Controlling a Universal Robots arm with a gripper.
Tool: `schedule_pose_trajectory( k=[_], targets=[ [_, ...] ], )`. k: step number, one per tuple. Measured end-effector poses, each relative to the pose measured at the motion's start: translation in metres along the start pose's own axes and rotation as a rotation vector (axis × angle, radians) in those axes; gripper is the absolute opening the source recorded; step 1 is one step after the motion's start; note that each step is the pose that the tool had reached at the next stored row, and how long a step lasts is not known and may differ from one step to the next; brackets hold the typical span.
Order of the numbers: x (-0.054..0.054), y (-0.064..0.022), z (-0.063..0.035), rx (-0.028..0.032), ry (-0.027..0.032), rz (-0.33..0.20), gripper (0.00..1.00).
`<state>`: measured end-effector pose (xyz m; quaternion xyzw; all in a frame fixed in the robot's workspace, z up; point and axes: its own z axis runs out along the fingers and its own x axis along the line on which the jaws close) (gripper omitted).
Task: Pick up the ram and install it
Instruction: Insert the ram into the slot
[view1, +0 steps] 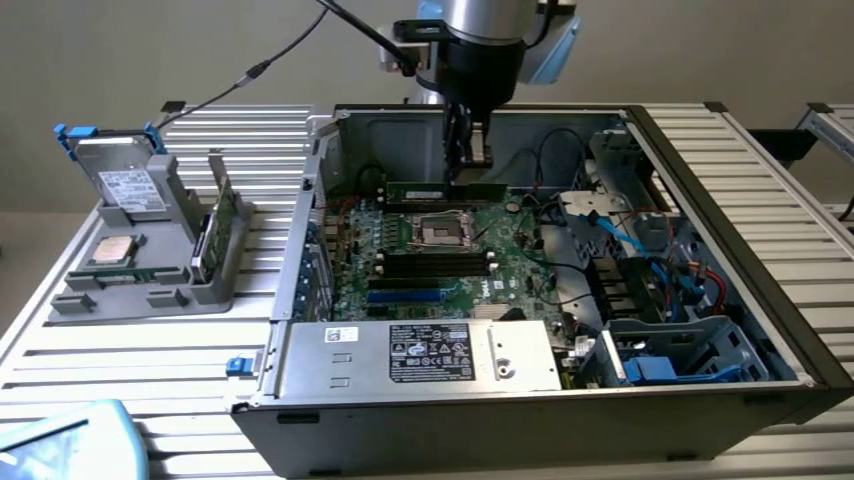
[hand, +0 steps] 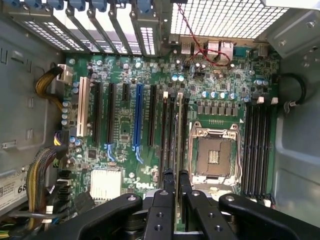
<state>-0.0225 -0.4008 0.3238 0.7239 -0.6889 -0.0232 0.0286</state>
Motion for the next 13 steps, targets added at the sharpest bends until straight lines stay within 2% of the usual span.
schedule_pose_trajectory(
  k=[7, 13],
  targets=[
    [0.000, -0.0007, 0.0127, -0.0003, -0.0036, 0.050, 0.15],
    [0.000, 0.0029, 0.0239, -0.0003, -0.0038, 0.053, 0.15]
  ],
)
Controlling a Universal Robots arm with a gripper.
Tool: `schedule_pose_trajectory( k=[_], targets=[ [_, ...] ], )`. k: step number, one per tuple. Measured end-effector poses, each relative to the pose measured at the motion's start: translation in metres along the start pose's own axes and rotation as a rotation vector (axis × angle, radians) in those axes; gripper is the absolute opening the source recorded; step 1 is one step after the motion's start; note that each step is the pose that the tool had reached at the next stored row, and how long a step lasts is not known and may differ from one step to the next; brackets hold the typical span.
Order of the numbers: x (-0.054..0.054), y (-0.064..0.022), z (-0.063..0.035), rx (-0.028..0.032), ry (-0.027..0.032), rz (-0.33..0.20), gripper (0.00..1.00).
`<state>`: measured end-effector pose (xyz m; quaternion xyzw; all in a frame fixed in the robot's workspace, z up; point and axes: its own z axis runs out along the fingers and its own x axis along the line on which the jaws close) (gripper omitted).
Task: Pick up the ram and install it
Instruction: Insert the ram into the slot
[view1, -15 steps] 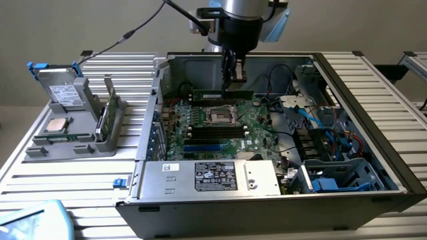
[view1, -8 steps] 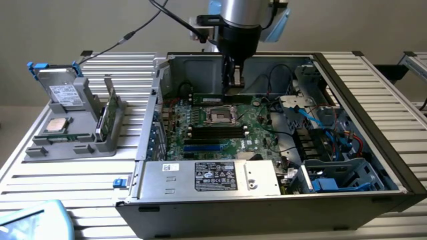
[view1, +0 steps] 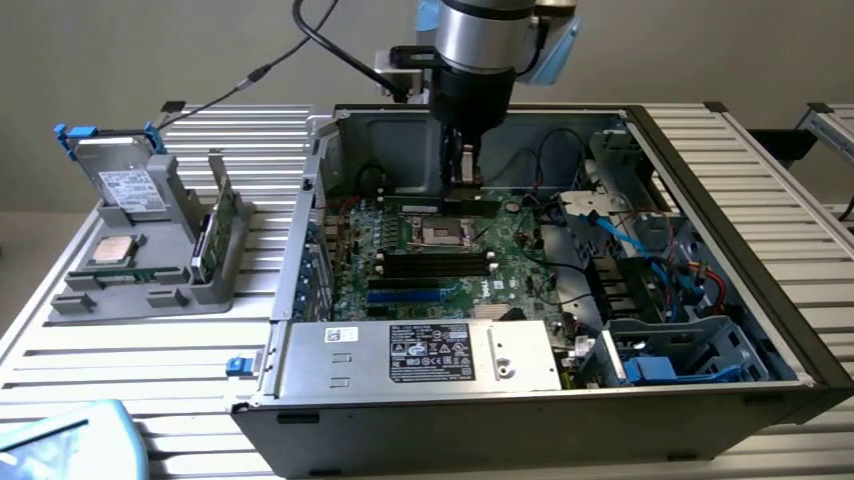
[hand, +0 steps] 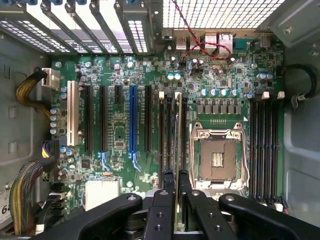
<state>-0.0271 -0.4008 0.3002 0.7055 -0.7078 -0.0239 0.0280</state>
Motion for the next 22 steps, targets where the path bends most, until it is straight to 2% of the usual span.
schedule_pose_trajectory(
  k=[6, 13, 22],
  targets=[
    [0.000, -0.0004, 0.0107, 0.0033, 0.0010, 0.000, 0.15],
    [0.000, -0.0011, 0.0228, 0.0041, 0.0034, -0.007, 0.15],
    [0.000, 0.0011, 0.0327, 0.0089, 0.0097, -0.061, 0.15]
  ],
)
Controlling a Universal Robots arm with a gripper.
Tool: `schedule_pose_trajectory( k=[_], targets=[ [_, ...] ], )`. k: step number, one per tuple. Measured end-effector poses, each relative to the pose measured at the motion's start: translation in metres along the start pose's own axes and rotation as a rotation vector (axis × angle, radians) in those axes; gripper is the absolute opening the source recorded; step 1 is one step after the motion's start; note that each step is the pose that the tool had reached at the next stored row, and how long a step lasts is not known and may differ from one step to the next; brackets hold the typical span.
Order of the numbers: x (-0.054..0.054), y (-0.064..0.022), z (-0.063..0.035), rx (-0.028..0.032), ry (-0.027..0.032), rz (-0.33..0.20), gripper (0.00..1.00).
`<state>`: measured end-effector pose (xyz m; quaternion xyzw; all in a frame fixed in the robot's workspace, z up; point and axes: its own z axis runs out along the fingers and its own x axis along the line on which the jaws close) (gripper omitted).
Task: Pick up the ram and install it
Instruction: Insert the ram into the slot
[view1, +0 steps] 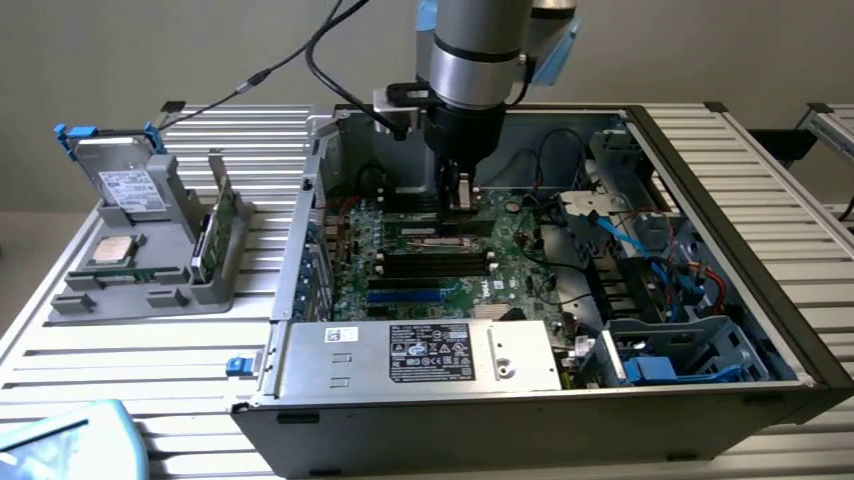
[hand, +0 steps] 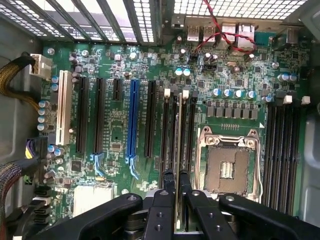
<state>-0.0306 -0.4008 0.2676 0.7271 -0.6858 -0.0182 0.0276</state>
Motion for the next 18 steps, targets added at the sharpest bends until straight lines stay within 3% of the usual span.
schedule_pose_trajectory(
  k=[6, 12, 18],
  targets=[
    [0.000, 0.0051, 0.0089, 0.0022, 0.0036, -0.001, 0.15],
    [0.000, 0.0048, 0.0148, 0.0079, 0.0200, 0.000, 0.15],
    [-0.001, 0.0043, 0.0218, 0.0087, 0.0370, 0.001, 0.15]
  ],
)
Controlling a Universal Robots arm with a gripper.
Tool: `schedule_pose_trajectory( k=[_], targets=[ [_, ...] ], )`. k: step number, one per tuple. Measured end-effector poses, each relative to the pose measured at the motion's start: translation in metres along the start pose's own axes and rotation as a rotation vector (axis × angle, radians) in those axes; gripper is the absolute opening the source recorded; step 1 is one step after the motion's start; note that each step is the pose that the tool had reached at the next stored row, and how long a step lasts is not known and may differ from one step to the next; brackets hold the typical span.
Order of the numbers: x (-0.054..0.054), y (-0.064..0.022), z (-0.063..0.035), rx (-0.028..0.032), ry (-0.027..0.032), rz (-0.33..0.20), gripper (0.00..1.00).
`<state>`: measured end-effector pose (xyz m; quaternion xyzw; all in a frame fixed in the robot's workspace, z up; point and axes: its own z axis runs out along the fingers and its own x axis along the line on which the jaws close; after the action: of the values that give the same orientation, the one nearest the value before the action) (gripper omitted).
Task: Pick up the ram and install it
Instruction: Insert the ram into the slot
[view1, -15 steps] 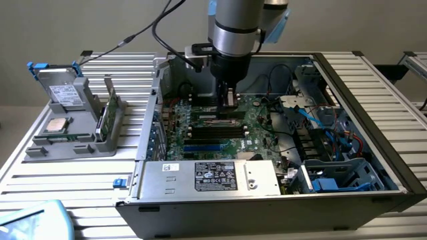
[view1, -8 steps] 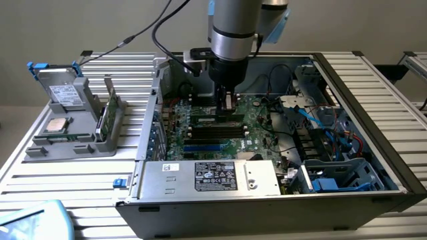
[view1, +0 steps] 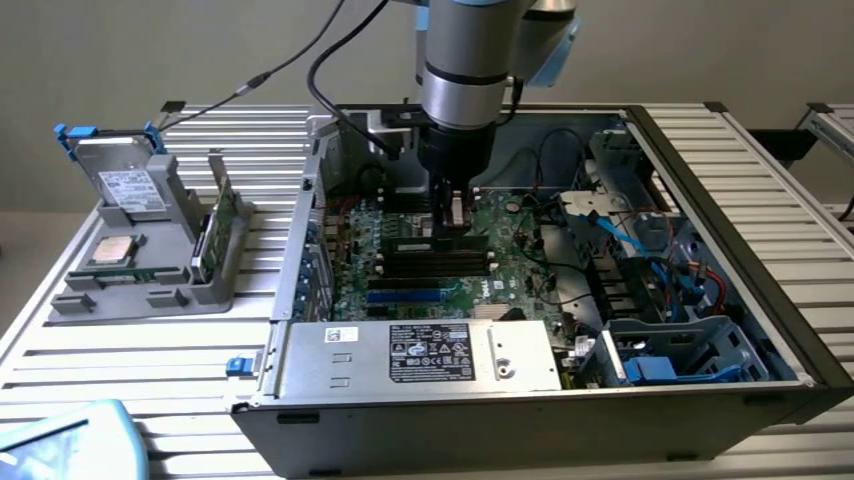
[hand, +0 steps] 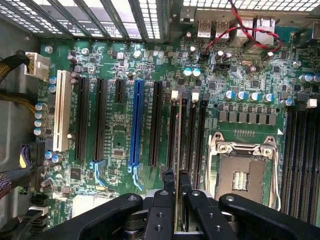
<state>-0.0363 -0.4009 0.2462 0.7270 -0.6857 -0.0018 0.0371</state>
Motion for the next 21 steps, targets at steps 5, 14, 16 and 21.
schedule_pose_trajectory(
  k=[5, 14, 16, 21],
  targets=[
    [0.000, -0.0009, 0.0051, 0.0007, 0.0164, 0.001, 0.15],
    [-0.001, -0.0043, 0.0129, 0.0010, 0.0290, 0.011, 0.15],
    [-0.001, -0.0043, 0.0152, -0.0002, 0.0279, 0.029, 0.15],
    [-0.001, -0.0045, 0.0169, -0.0010, 0.0271, 0.043, 0.15]
  ],
)
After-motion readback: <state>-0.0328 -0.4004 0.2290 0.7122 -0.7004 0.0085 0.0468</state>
